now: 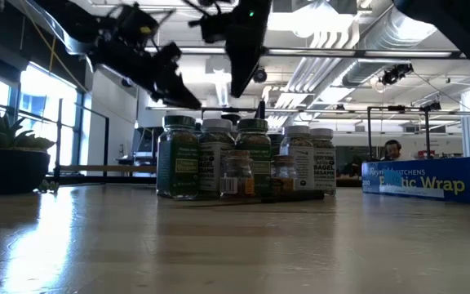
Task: Shelf spices
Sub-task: Put the green lid seasoning bottle on the shelf
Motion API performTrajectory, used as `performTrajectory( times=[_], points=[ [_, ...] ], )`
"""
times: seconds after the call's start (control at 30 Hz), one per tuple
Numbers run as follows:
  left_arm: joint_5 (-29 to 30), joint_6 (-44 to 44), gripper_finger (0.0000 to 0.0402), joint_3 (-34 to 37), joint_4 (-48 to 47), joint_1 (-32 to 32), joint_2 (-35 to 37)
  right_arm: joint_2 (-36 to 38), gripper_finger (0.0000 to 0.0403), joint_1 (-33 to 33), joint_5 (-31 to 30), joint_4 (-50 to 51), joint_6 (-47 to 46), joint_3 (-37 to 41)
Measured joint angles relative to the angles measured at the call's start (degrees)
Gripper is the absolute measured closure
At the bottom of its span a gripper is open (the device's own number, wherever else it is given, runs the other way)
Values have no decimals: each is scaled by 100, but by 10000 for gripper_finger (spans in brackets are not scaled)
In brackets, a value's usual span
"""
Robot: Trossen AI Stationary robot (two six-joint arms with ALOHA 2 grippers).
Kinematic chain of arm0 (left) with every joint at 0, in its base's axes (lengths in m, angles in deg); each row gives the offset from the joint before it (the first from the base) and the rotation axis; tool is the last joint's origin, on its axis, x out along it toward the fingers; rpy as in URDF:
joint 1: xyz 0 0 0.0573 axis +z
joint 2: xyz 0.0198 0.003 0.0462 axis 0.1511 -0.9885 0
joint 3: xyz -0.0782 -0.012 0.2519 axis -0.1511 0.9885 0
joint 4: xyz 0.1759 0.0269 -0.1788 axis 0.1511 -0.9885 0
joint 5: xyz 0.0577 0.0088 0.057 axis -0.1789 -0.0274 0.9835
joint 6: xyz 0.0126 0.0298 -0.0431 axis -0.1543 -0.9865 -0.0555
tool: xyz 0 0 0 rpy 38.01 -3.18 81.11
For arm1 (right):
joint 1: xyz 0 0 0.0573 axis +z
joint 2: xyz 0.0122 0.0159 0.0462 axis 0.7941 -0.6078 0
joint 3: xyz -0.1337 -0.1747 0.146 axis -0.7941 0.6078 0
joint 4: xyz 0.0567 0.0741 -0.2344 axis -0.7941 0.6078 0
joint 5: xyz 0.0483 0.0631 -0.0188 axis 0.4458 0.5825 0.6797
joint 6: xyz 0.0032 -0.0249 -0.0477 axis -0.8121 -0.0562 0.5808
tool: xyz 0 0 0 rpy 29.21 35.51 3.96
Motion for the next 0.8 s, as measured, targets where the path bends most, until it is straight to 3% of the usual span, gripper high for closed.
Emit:
performTrajectory(
  times=[0.27, 0.43, 0.5, 0.7, 0.8],
  points=[
    [-123, -420, 213, -7, -987, -713, 1807, 559, 167, 805, -166, 55, -655, -6],
    [-1330, -143, 213, -9, -1048, -1594, 2581, 502, 167, 1547, -367, -65, -1199, 0],
    [-1489, -34, 213, -11, -949, -2077, 2714, 446, 167, 1860, -593, -202, -1448, 67],
    [-453, 61, 213, -11, -850, -3544, 2765, 434, 167, 2560, -1565, -182, -2547, 724],
    [74, 65, 213, -11, -849, -4117, 2789, 430, 167, 2608, -1609, -198, -2782, 1206]
  ],
)
